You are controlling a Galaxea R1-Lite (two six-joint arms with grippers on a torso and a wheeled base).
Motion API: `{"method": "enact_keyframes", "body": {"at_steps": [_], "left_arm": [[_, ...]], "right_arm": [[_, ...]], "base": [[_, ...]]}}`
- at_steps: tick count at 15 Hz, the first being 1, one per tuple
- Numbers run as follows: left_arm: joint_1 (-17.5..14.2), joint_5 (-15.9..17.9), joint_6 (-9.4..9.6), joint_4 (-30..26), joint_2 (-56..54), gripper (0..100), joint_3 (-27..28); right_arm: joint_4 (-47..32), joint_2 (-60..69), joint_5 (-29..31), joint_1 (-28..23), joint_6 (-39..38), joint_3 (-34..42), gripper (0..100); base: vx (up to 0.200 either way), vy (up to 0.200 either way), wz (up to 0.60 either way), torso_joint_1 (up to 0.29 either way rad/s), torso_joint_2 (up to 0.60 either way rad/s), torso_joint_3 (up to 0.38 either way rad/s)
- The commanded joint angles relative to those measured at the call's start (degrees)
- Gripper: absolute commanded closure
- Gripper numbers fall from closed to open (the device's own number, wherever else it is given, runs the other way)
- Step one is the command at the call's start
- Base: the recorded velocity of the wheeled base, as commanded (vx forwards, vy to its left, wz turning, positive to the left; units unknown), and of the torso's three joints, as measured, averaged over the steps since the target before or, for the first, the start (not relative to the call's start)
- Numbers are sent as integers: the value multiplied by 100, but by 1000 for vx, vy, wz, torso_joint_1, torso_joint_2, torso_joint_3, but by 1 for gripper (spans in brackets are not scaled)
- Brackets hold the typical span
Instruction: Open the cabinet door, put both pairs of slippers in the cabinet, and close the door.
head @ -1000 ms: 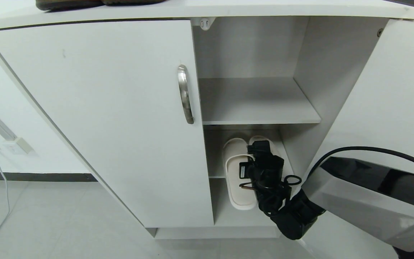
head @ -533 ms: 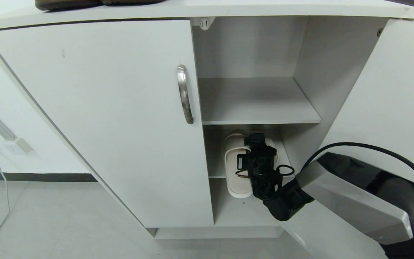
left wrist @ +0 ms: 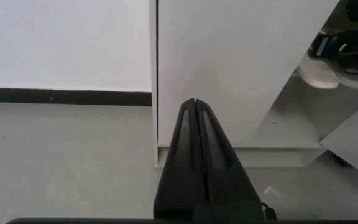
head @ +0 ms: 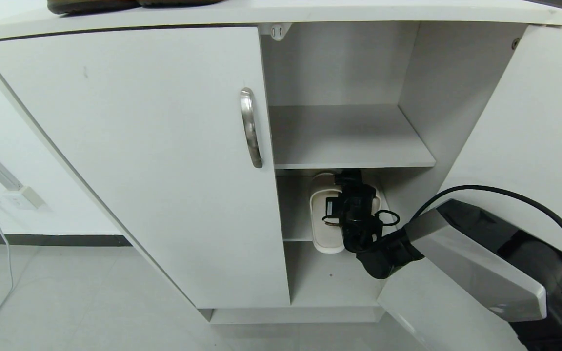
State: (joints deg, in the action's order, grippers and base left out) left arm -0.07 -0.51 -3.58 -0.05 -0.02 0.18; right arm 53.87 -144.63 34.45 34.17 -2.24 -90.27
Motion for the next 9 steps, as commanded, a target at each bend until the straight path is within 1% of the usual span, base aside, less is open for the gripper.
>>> {"method": "enact_keyframes", "body": {"at_steps": [1, 3, 9], "left_arm": [[-1, -2, -2, -4, 11, 100, -1], [-1, -2, -2, 5, 2, 100, -1], [-1, -2, -11, -4, 2, 100, -1]], "right_arm": [[-26, -13, -17, -16, 5, -87, 100], [-26, -74, -105, -33, 75, -122, 100], [-8, -171, -114, -68, 92, -122, 100]], "base": [[0, 0, 0, 0, 0, 0], [0, 0, 0, 0, 0, 0], [0, 0, 0, 0, 0, 0]]}}
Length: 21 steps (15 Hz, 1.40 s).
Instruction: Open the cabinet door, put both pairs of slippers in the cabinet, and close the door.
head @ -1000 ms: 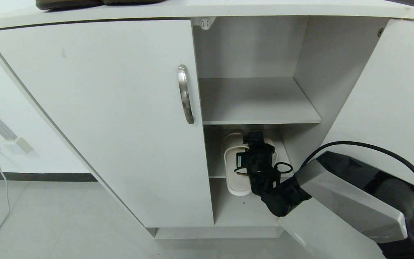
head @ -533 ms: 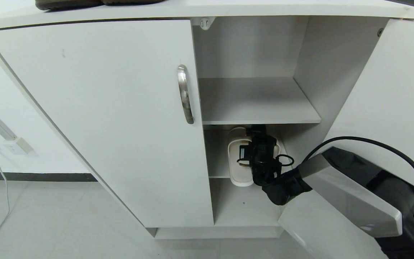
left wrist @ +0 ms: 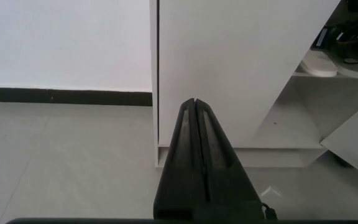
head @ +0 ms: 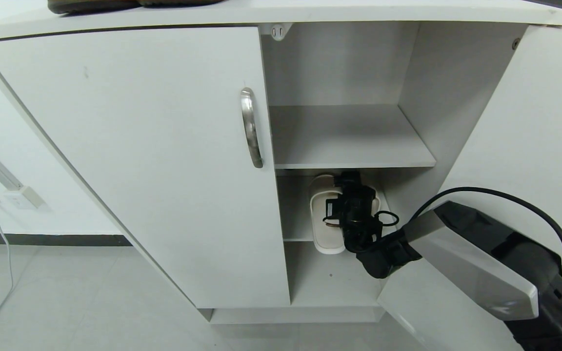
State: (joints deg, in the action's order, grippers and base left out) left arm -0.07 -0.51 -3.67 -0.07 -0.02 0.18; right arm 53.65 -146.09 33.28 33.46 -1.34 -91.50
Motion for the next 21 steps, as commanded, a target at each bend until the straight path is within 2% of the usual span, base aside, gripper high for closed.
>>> {"method": "enact_keyframes", "body": {"at_steps": [1, 7, 8, 13, 17, 21], "left_arm": [[-1, -2, -11, 7, 2, 100, -1], [-1, -2, -11, 7, 2, 100, -1], [-1, -2, -11, 7, 2, 100, -1], [-1, -2, -20, 7, 2, 100, -1], [-1, 7, -20, 7, 2, 100, -1], [-1, 7, -20, -1, 2, 100, -1]], "right_arm": [[5, -33, 3, 2, 2, 1, 100], [5, -77, 3, 2, 2, 1, 100], [5, -86, 3, 2, 2, 1, 0], [23, -77, 12, 20, 2, 98, 0], [330, 327, 29, 64, 11, 889, 0], [1051, 1267, 21, 257, 20, 2365, 0]], "base": [[0, 0, 0, 0, 0, 0], [0, 0, 0, 0, 0, 0], [0, 0, 0, 0, 0, 0], [0, 0, 0, 0, 0, 0], [0, 0, 0, 0, 0, 0], [0, 0, 0, 0, 0, 0]]}}
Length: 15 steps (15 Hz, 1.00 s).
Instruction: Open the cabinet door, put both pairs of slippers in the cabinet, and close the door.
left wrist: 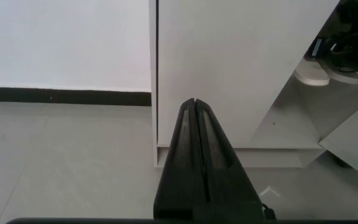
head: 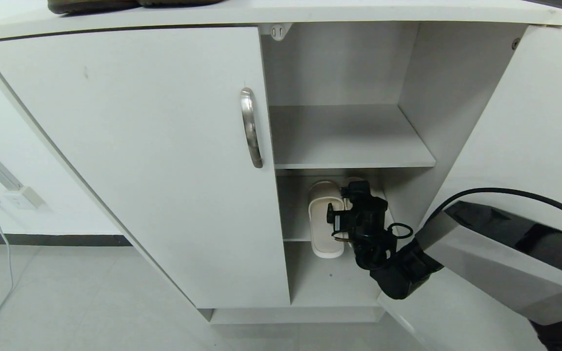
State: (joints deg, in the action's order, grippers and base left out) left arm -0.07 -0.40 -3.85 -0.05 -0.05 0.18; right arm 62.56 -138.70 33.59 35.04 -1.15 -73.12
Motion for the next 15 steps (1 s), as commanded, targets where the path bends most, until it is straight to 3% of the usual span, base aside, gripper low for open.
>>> {"method": "enact_keyframes", "body": {"at_steps": [1, 7, 15], "left_arm": [[-1, 5, -1, 5, 5, 100, -1], [-1, 14, -1, 5, 14, 100, -1], [-1, 14, -1, 5, 5, 100, -1]], "right_arm": [[344, 766, -27, 170, 0, 957, 0], [1056, 1856, -10, 1102, -26, 3269, 0], [1250, 1768, -1, 1207, -8, 3401, 0]], "base": [[0, 0, 0, 0, 0, 0], [0, 0, 0, 0, 0, 0], [0, 0, 0, 0, 0, 0]]}}
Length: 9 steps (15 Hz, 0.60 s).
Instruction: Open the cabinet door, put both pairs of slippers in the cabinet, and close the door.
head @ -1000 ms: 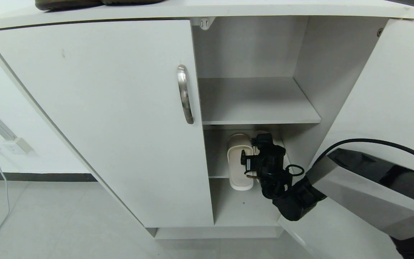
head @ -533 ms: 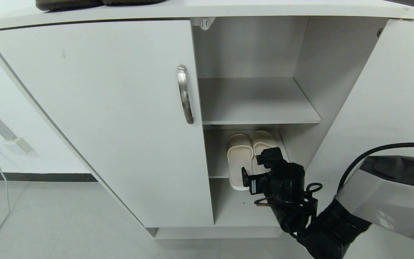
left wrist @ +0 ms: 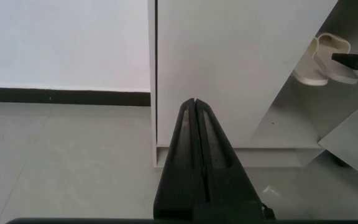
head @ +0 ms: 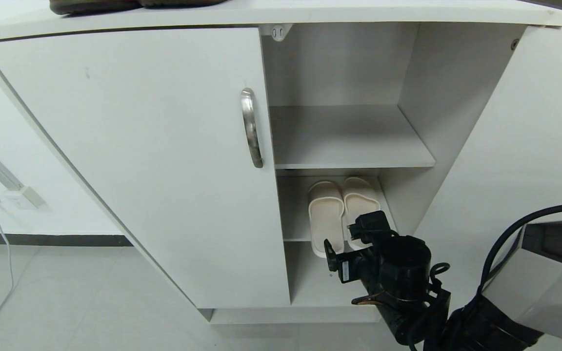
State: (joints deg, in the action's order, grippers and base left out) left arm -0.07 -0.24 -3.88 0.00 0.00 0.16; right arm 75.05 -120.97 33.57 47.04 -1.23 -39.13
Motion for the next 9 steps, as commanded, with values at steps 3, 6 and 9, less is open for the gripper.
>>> {"method": "enact_keyframes", "body": {"at_steps": [3, 6, 9], "left_arm": [[-1, -2, 1, 0, 0, 100, 2], [-1, -2, -8, 0, 0, 100, 2], [-1, -2, 1, 0, 9, 100, 2]], "right_arm": [[1, -6, -9, 7, 0, 2, 0], [10, -32, 0, 15, 0, 2, 0], [10, -32, 9, 7, -9, 2, 0]], "base": [[-67, 0, 0, 2, -1, 1], [-200, 0, 0, 5, 1, 2], [-200, 0, 0, 1, 2, 2]]}}
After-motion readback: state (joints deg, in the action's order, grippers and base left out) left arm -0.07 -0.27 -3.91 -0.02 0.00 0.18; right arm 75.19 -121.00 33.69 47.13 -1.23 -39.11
